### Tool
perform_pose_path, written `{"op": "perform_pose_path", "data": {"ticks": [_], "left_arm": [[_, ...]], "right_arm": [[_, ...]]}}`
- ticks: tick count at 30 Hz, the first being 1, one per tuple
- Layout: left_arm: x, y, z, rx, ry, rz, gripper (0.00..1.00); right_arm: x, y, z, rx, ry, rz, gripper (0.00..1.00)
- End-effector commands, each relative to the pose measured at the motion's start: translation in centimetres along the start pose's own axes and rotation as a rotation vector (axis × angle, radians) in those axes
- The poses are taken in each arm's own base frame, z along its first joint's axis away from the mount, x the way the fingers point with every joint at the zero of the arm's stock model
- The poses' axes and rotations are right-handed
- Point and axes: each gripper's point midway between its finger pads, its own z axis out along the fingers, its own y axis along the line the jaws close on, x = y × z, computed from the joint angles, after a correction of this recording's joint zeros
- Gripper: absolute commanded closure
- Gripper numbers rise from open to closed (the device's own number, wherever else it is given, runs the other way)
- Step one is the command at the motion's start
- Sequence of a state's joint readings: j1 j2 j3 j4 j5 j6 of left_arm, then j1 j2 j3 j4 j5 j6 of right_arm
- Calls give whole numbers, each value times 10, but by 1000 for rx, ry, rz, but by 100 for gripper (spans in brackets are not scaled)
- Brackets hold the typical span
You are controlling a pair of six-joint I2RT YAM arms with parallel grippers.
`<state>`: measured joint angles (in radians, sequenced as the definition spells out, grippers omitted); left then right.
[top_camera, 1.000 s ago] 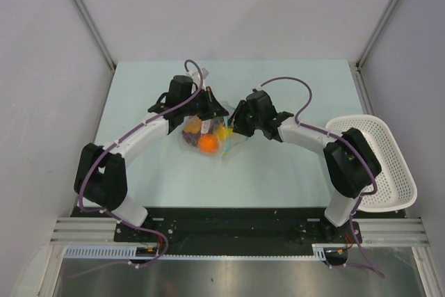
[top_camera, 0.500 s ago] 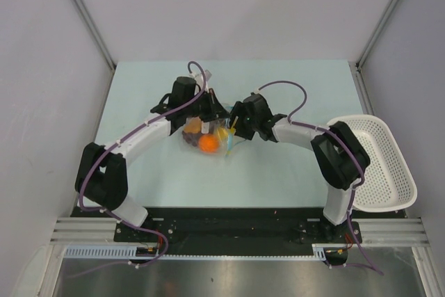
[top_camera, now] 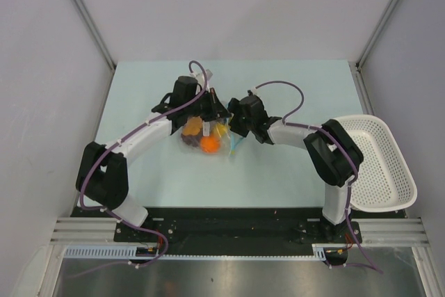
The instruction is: Open the zip-top bag and remove the fake food
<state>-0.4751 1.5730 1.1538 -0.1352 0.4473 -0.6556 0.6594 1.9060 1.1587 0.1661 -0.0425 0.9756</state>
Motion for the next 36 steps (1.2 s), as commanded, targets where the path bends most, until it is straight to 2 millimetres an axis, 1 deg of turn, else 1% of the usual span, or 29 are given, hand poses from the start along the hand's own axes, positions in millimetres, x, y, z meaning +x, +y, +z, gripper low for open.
{"op": "perform_pose_path", "data": {"ticks": [1,2,3,4,6,7,9,10,13,14,15,16,18,19,20,22,23,26,28,32,35,36], "left_arm": [[-10,-23,-1,53,-16,22,100],[-11,-23,-1,52,-17,22,100],[-10,-22,-1,48,-14,24,100],[-11,-23,-2,49,-18,27,100],[-10,-22,-2,46,-11,30,100],[-10,-22,-2,44,-12,36,100],[-12,-22,-3,38,-22,41,100],[-13,-20,-3,36,-23,40,100],[-15,-20,-5,34,-33,42,100],[-17,-16,-6,28,-38,37,100],[-19,-15,-6,27,-44,39,100],[-20,-12,-7,19,-47,35,100],[-24,-4,-10,1,-62,30,100],[-26,-1,-12,-2,-69,29,100],[-29,7,-14,-15,-78,14,100],[-35,11,-17,-13,-92,8,100],[-41,16,-20,-19,-105,4,100],[-47,21,-24,-22,-114,7,100],[-48,23,-26,-24,-115,7,100],[-49,26,-30,-25,-127,4,100],[-48,29,-31,-29,-125,1,100],[-48,30,-32,-29,-128,5,100]], "right_arm": [[-33,27,7,-83,-182,-4,20],[-36,28,7,-91,-197,-11,21],[-37,26,10,-86,-202,-13,24],[-38,24,10,-84,-200,-9,32],[-34,19,13,-77,-181,-19,44],[-34,16,13,-71,-178,-29,49],[-30,12,13,-52,-161,-56,55],[-28,11,12,-54,-147,-90,64],[-22,17,6,-75,-122,-192,76],[-20,15,4,-68,-109,-214,77],[-19,22,-2,-78,-107,-231,78],[-12,27,-6,-108,-71,-277,81],[-6,32,-15,-116,-42,-318,83],[-5,39,-24,-140,-29,-336,84],[0,38,-27,-136,-3,-360,85],[4,42,-38,-140,17,-382,87],[5,43,-40,-151,19,-421,87],[11,56,-48,-203,40,-454,88],[11,61,-52,-228,40,-473,88],[1,79,-72,-278,4,-532,89],[-9,79,-83,-268,-13,-549,89],[-13,83,-91,-277,-21,-545,89]]}}
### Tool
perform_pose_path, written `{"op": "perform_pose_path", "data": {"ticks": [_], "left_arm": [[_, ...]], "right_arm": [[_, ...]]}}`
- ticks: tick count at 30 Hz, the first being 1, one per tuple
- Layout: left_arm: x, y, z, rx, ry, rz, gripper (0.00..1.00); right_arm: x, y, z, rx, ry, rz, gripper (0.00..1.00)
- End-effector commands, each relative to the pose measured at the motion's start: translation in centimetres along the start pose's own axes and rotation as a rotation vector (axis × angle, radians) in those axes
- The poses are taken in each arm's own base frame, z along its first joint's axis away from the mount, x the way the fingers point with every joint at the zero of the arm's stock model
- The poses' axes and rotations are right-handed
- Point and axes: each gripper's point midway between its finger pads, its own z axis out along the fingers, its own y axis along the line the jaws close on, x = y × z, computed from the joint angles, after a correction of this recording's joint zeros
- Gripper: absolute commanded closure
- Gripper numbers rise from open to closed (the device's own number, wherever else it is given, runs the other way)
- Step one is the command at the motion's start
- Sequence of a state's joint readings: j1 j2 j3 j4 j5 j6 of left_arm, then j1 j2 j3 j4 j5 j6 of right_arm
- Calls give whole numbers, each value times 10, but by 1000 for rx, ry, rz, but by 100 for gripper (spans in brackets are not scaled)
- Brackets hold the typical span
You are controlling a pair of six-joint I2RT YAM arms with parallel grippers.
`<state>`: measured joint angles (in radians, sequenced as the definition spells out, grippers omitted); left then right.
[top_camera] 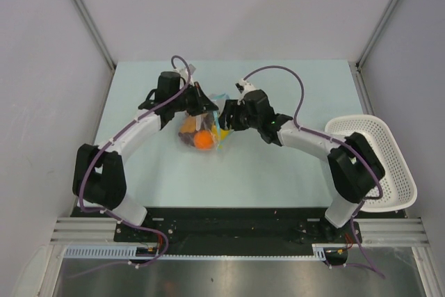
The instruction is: Open the zip-top bag and remove the fake food
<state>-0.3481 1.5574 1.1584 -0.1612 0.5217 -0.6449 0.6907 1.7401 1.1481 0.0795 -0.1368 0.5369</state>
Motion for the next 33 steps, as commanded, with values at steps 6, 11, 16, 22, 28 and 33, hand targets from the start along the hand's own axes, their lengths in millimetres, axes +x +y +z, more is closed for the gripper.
{"op": "perform_pose_path", "data": {"ticks": [6,11,16,22,28,33], "left_arm": [[-15,8,-8,-17,-81,52,100],[-18,8,-9,-15,-91,61,100],[-18,7,-9,-8,-89,63,100],[-16,9,-7,-4,-87,61,100],[-18,7,0,17,-81,38,100],[-22,5,1,20,-82,44,100]], "right_arm": [[-58,25,-70,-46,-121,-78,89],[-79,-19,-112,117,-158,-7,90],[-96,-113,-188,408,-204,168,91],[-62,-200,-292,810,-189,365,88],[-31,-249,-345,1053,-151,457,86],[-1,-277,-359,1178,-23,452,84]]}}
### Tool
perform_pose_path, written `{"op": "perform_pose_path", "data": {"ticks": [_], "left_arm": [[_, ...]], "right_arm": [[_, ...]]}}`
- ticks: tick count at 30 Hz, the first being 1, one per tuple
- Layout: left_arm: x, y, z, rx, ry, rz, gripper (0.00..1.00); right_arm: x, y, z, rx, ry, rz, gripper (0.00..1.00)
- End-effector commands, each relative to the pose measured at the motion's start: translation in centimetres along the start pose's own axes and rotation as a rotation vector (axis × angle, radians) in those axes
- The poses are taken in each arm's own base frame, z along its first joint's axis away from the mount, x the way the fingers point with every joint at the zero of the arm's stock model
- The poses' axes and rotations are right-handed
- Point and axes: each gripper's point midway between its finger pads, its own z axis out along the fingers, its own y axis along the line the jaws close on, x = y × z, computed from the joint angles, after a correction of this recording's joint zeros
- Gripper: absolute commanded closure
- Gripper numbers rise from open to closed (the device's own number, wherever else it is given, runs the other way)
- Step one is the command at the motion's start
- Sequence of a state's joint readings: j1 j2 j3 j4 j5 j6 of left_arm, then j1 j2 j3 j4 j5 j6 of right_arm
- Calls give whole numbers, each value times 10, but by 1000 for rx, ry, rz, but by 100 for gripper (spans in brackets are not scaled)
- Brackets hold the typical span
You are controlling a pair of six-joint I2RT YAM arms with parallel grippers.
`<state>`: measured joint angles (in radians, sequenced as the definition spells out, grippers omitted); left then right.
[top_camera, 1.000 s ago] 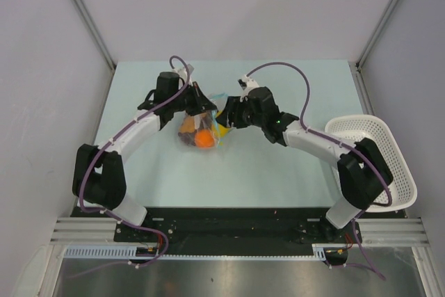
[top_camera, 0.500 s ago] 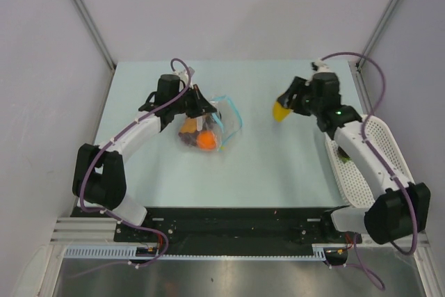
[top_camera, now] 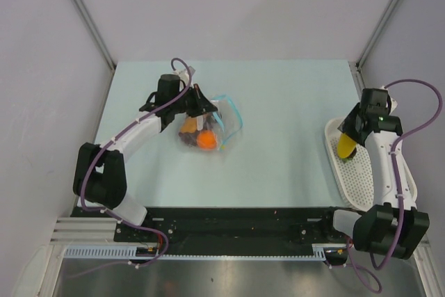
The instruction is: Open the zip-top bag and remove the fake food
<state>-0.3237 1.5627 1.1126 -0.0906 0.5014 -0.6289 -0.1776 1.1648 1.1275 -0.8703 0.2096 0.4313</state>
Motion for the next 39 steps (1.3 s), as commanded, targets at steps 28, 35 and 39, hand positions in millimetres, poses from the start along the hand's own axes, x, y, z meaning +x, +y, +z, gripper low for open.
{"op": "perform_pose_path", "data": {"ticks": [28,35,39], "left_arm": [[-8,-17,-14,42,-31,35,100],[-9,-19,-19,38,-34,46,100],[-12,-24,-24,39,-48,54,100]], "right_arm": [[22,169,-50,-564,-90,-347,19],[110,304,-99,-1043,127,-375,45],[157,341,-111,-1178,212,-426,58]]}}
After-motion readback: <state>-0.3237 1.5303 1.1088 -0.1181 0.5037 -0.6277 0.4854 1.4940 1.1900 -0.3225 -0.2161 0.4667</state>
